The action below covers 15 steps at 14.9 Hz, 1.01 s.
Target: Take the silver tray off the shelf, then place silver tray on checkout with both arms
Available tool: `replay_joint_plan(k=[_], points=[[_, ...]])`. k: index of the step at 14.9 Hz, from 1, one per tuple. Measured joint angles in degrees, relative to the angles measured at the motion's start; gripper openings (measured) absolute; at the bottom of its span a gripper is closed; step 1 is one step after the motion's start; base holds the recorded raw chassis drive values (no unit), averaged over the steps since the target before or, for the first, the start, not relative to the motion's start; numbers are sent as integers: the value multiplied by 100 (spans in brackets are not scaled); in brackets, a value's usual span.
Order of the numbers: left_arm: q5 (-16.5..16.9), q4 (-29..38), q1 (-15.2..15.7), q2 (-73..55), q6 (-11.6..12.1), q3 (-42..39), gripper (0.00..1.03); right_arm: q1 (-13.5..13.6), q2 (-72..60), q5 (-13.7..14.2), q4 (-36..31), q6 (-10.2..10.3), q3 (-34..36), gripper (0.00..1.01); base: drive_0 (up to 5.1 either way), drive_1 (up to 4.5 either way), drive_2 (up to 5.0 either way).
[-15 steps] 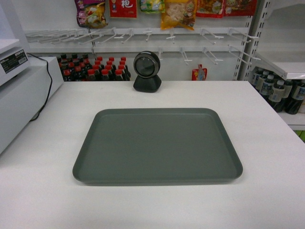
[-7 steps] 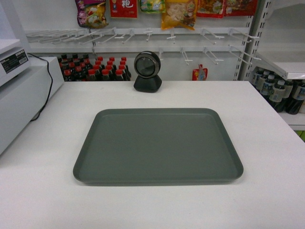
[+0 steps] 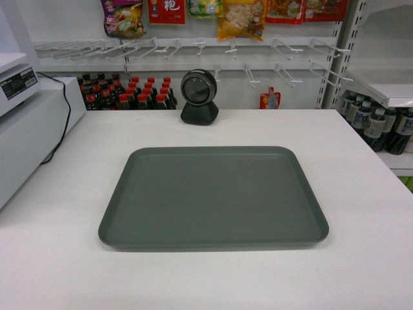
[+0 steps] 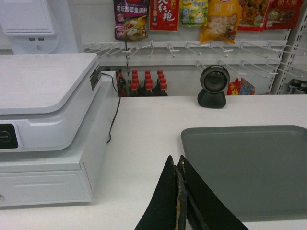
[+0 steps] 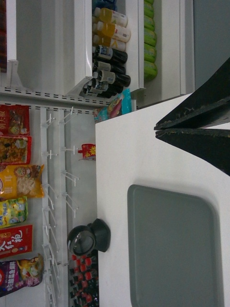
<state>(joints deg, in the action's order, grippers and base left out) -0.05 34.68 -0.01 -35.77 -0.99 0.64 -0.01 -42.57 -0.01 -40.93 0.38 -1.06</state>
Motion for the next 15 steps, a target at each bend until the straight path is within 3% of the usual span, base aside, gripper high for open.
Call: replay_joint_plan(k=[8, 15], points=[[0, -1600, 0, 1711, 0, -2, 1, 0, 1963, 2, 1805, 0, 35, 2, 0, 0, 0], [2, -2374, 0, 2494, 0, -2, 1, 0, 2927, 0, 2752, -2, 35, 2, 0, 0, 0]])
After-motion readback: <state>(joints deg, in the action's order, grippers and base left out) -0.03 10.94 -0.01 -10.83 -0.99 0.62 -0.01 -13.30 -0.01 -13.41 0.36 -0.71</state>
